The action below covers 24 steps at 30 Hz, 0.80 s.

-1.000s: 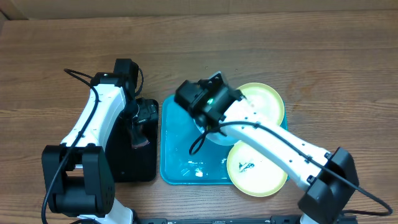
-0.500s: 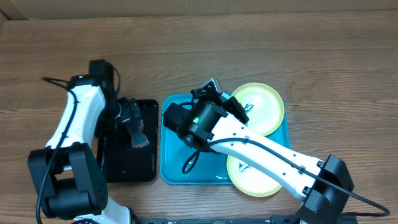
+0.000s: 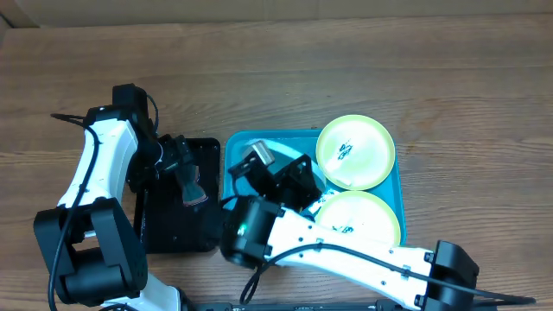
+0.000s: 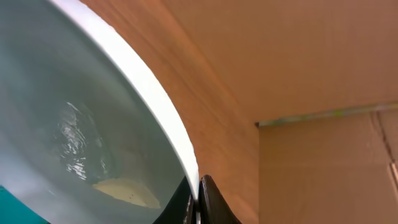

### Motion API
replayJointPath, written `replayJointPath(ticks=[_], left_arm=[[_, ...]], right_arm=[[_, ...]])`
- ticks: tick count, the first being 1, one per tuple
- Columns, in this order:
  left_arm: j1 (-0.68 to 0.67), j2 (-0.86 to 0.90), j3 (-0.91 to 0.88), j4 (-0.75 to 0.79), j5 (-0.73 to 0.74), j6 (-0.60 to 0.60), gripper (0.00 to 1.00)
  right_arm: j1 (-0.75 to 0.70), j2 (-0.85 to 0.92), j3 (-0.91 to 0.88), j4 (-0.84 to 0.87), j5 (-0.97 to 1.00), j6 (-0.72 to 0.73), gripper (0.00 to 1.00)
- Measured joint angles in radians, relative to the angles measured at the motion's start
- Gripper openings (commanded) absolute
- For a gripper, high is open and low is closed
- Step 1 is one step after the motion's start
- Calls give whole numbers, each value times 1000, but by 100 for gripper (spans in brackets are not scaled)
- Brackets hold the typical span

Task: Clean dirty plates on tray and stack at the side
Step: 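Lift the white plate off the blue tray with the right gripper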

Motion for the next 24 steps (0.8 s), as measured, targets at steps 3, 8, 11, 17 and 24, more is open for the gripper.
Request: replayJointPath(ticks=[3,8,11,17,24], left_arm=[[0,0,0,0,0,0,100],[0,0,0,-1,3,0,100],[0,0,0,-1,4,1,100],[0,0,0,-6,14,19,100],[0,0,0,-8,22,19,100]], right_arm=[[-2,0,0,1,11,0,4],[-17,0,0,0,17,1,4],[-37,0,2,21,4,3,4],[-95,-1,2,51,-74,14,4],[-193,-1,2,18,-156,21,4]])
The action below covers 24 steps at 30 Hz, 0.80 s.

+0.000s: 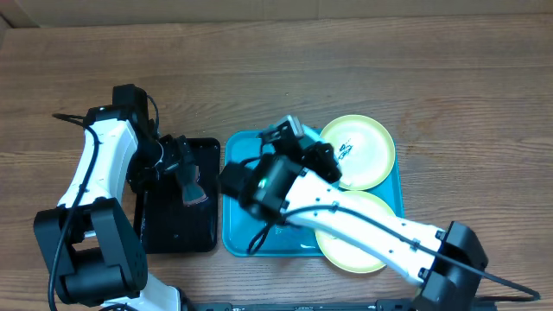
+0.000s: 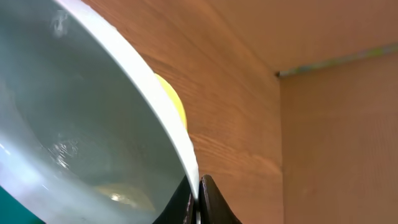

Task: Clean dirty plates on tray and stack at the side
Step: 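Lift the white plate off the blue tray with the right gripper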

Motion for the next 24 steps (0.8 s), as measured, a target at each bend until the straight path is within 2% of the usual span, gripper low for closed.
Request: replayJointPath(ticks=[18,24], left_arm=[[0,0,0,-4,3,0,100],[0,0,0,-4,4,0,100]], right_arm=[[22,-2,0,51,-68,-24,4],[-19,-2,0,119,-224,-24,4]])
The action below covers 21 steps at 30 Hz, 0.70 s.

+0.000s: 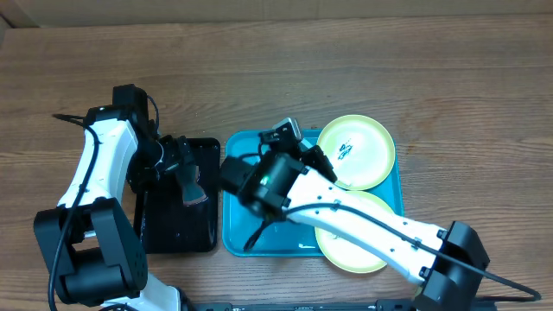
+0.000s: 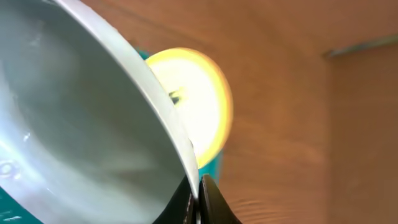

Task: Clean dirty plates on tray and stack at the side
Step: 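Lift the white plate off the blue tray with the right gripper, then carry the white plate right and set it on the table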

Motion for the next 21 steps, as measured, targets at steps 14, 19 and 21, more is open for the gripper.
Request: replayJointPath(ticks=[14,19,21], left_arm=[[0,0,0,0,3,3,100],[0,0,0,0,3,3,100],[0,0,0,1,3,3,100]], right_arm=[[-287,0,0,285,-563,51,4],[-478,0,0,322,-661,78,4],[-573,0,0,332,-689,80,4]])
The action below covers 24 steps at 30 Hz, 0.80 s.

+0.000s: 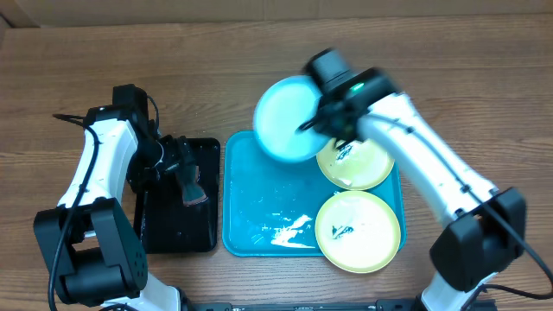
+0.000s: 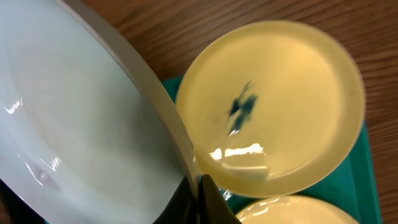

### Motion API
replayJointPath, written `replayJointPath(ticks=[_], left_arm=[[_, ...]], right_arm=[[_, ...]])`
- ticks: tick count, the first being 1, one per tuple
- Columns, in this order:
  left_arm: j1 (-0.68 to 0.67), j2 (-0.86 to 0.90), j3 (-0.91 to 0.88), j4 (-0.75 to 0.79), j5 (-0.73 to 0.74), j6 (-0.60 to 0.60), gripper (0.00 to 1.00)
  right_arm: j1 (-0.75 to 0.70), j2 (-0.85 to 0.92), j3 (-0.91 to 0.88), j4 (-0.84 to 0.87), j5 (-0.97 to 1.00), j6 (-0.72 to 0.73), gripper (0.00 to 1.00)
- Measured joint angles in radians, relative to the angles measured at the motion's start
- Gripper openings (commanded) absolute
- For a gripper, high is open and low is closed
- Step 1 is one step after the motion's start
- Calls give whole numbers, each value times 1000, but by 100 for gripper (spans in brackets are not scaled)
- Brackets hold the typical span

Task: Clean dirty plates on tray and stack at the side
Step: 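Carry the white plate right and set it on the table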

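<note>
My right gripper (image 1: 321, 123) is shut on the rim of a pale blue-white plate (image 1: 288, 119), which it holds above the far edge of the teal tray (image 1: 251, 194). In the right wrist view the fingertips (image 2: 200, 190) pinch that plate (image 2: 81, 124) at its edge. A yellow plate (image 1: 359, 162) smeared with blue (image 2: 267, 106) lies on the tray's far right. A second yellow plate (image 1: 358, 231) (image 2: 298, 214) lies at the near right. Whitish residue shows on the tray floor. My left gripper (image 1: 188, 180) holds a dark reddish sponge over a black tray.
The black tray (image 1: 173, 226) sits on the wooden table to the left of the teal tray. The left arm (image 1: 99, 164) stands along its left side. The right arm (image 1: 432, 173) crosses above the tray's right edge. A cardboard edge runs along the far side of the table.
The right gripper has carried the pale plate from over the tray's far left part to above its far edge. The plate now faces up. The right arm now stretches along the right side. The left arm has not moved.
The right gripper first held the pale plate tilted over the middle of the tray, hiding part of the near yellow plate. Then it held the plate nearer the tray's far side, with both yellow plates showing. Now the plate is above the far edge. The left arm stayed still.
</note>
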Motion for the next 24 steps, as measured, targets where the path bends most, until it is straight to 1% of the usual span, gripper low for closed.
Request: replayJointPath(ticks=[6,7,15,20,24], left_arm=[[0,0,0,0,0,0,100],[0,0,0,0,0,0,100],[0,0,0,0,0,8,100],[0,0,0,-1,0,21,100],[0,0,0,-6,0,22,100]], right_arm=[[-286,0,0,5,-67,-9,4],[-354,0,0,3,-79,-13,4],[-767,0,0,7,-151,-72,4],[-942,19,0,6,-160,-100,4],[-1024,81,0,5,-162,-118,4]])
